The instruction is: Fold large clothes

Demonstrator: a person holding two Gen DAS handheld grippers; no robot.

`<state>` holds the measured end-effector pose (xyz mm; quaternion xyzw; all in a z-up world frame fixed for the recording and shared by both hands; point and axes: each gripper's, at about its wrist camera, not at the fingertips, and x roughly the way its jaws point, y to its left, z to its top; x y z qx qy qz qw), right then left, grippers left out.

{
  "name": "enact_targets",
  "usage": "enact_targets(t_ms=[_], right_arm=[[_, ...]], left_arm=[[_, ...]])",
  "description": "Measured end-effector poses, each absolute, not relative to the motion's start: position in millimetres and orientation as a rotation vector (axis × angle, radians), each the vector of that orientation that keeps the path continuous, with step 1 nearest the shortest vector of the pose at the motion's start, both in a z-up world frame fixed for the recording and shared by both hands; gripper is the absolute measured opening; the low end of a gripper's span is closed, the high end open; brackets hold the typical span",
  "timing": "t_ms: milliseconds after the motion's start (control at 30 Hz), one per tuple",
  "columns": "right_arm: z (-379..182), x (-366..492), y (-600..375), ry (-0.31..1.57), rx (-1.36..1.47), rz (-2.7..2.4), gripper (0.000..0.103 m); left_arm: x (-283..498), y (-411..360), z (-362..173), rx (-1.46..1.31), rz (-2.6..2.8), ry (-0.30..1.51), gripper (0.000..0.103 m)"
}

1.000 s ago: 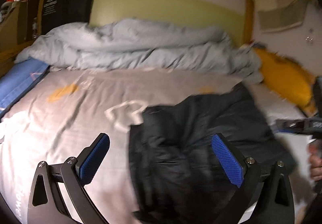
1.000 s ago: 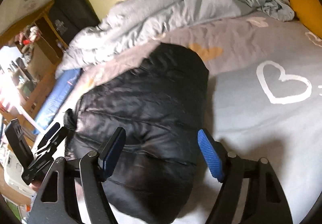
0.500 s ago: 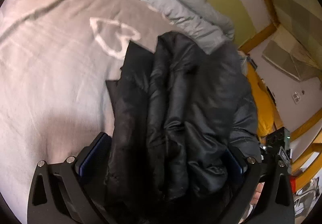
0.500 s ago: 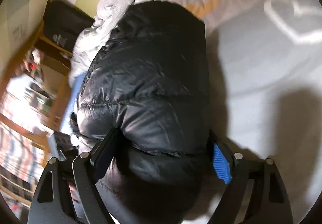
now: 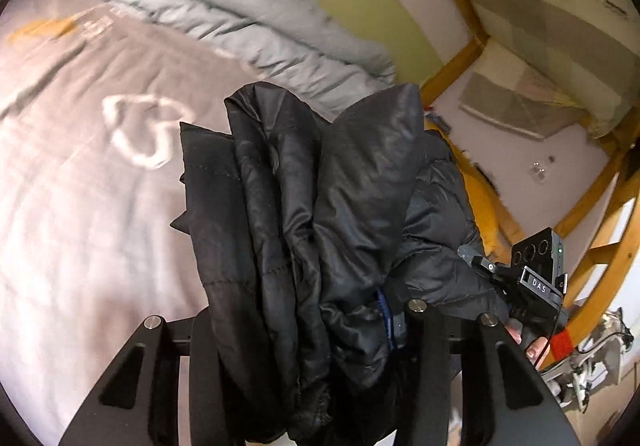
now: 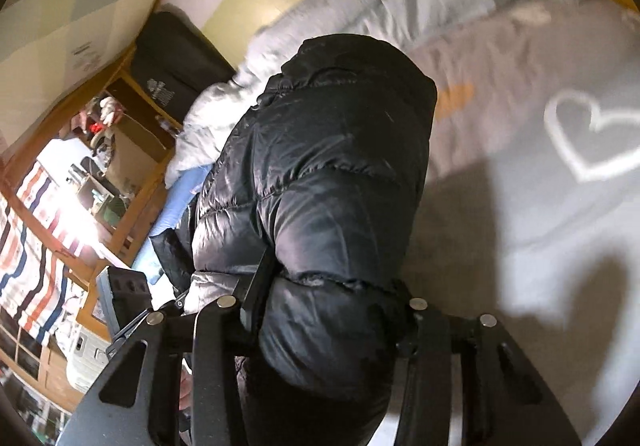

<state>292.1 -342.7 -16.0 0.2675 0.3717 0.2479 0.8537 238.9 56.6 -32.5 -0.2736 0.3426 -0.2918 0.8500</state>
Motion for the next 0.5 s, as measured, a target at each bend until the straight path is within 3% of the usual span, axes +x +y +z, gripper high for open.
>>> enact_targets(t_ms=[233, 333, 500], right_arm=[[51.7, 289.4, -400.8, 0.683, 0.517, 0.522, 0.043], [77.6, 292.0, -447.7, 0.632, 0.472, 0.463, 0.043], [101.4, 294.9, -549.2, 0.537, 0.472, 0.355, 0.044]], left_arm=[[243.2, -8.4, 41.7, -0.501, -0.666, 0.632, 0.046], [262.4, -70.6, 74.1, -0.428, -0.715, 0.582, 0.046], [311.1, -176.8, 85.1, -0.438, -0.819, 0.565, 0.046]])
